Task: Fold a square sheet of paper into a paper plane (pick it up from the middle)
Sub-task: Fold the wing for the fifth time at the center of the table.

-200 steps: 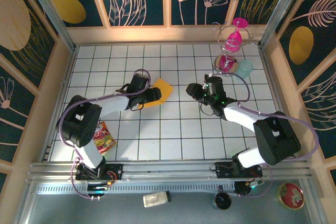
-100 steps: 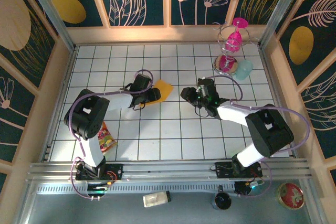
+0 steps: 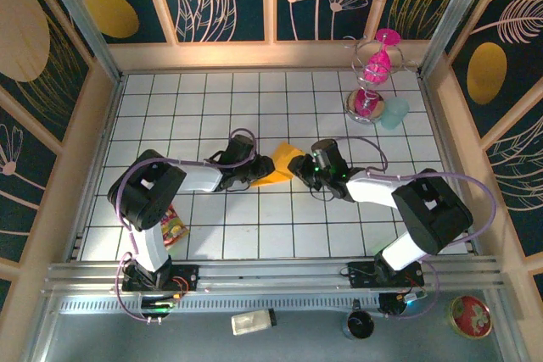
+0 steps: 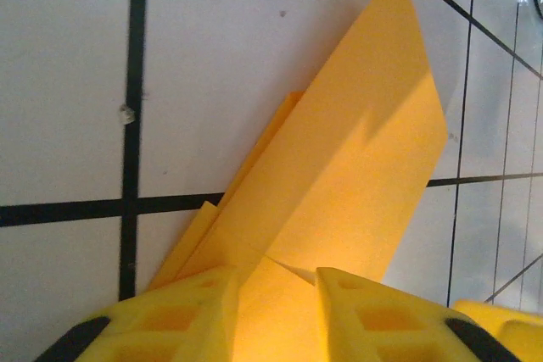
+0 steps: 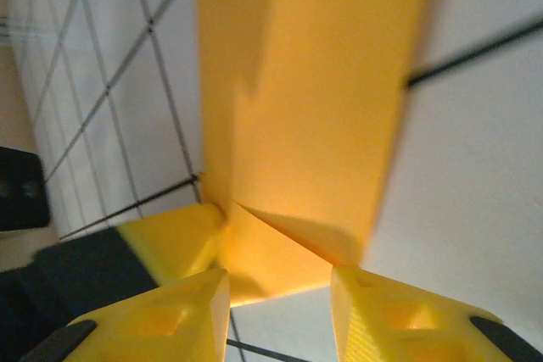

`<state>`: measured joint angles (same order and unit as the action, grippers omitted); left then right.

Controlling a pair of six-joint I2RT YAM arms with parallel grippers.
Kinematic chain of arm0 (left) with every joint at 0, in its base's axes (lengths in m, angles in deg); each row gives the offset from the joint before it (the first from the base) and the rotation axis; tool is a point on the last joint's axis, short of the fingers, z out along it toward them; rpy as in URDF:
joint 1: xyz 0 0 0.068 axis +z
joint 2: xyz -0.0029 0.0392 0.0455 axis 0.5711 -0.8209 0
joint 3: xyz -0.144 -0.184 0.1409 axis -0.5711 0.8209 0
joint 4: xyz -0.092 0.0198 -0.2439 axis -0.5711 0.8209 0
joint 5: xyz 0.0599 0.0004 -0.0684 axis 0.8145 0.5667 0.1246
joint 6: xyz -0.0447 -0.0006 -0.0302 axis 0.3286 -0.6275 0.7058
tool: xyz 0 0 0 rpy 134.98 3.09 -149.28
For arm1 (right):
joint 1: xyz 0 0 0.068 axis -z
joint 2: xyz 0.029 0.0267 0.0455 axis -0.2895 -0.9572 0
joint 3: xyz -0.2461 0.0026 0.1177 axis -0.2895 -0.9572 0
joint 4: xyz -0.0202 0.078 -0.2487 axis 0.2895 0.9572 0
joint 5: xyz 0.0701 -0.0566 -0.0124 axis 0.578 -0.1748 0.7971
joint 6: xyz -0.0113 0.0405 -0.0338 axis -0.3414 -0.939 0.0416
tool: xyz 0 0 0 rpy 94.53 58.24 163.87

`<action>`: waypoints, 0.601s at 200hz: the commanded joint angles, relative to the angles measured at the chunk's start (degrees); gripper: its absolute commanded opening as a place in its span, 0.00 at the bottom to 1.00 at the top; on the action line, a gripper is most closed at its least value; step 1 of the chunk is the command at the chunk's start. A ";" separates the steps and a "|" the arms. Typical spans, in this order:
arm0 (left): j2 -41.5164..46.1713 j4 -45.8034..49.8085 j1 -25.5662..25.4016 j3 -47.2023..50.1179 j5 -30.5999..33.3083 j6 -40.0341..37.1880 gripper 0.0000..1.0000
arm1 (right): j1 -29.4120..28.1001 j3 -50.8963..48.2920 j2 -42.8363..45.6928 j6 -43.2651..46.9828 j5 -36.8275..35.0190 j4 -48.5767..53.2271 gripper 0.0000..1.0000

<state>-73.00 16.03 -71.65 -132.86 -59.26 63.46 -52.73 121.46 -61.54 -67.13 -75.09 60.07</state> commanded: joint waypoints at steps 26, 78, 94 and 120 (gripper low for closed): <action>-0.41 -4.44 -0.01 3.45 -2.11 10.05 0.29 | -2.63 -1.30 1.32 -7.37 -2.69 -0.66 0.39; -1.35 -4.63 0.06 3.06 -2.81 12.58 0.31 | -2.96 0.18 -2.49 -8.05 -1.94 -1.02 0.40; -1.36 -3.98 0.08 2.59 -2.96 13.08 0.32 | -2.95 0.75 -3.05 -7.87 -2.75 -0.36 0.40; -1.44 -3.06 0.08 1.90 -3.05 13.45 0.34 | -2.86 1.83 -4.11 -7.40 -3.81 0.99 0.40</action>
<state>-73.13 10.89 -71.49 -130.77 -61.19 74.65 -55.20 120.98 -64.65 -73.95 -76.29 60.05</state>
